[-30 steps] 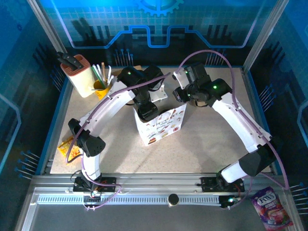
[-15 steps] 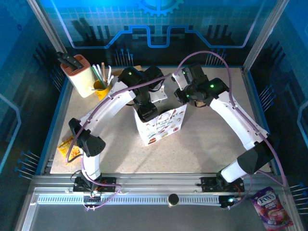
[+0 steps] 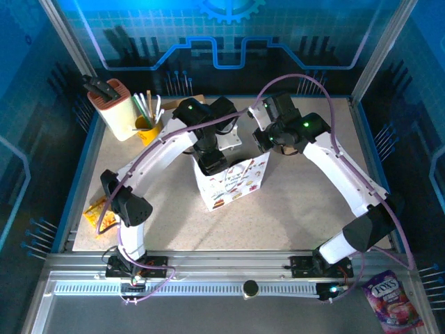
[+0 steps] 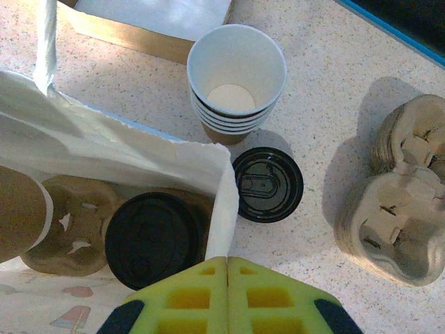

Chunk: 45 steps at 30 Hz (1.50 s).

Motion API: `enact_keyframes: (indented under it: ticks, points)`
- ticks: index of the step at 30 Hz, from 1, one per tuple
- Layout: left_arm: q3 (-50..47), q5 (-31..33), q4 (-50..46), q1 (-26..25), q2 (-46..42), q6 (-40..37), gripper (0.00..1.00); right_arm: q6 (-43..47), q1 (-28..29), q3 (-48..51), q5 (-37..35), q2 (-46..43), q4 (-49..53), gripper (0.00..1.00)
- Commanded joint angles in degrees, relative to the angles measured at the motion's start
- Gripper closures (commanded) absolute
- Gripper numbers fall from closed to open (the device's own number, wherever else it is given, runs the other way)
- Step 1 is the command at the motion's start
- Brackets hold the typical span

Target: Pack the takeout coffee

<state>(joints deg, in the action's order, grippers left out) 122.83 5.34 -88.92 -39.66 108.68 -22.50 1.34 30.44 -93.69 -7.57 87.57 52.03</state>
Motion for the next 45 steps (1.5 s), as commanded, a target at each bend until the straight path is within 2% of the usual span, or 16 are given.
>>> enact_keyframes:
  ticks: [1, 33, 45]
  points:
    - [-0.48, 0.59, -0.56, -0.15, -0.01, -0.31, 0.43, 0.5, 0.68, 0.54, -0.96, 0.32, 0.45, 0.94]
    - [-2.28, 0.46, 0.25, -1.21, 2.45, -1.23, 0.43, 0.68, 0.64, 1.64, -0.78, 0.28, -0.26, 0.93]
    - [-2.46, -0.99, 0.69, 0.26, 3.55, -0.6, 0.43, 0.88, 0.33, 1.67, -0.45, 0.2, -0.22, 0.93]
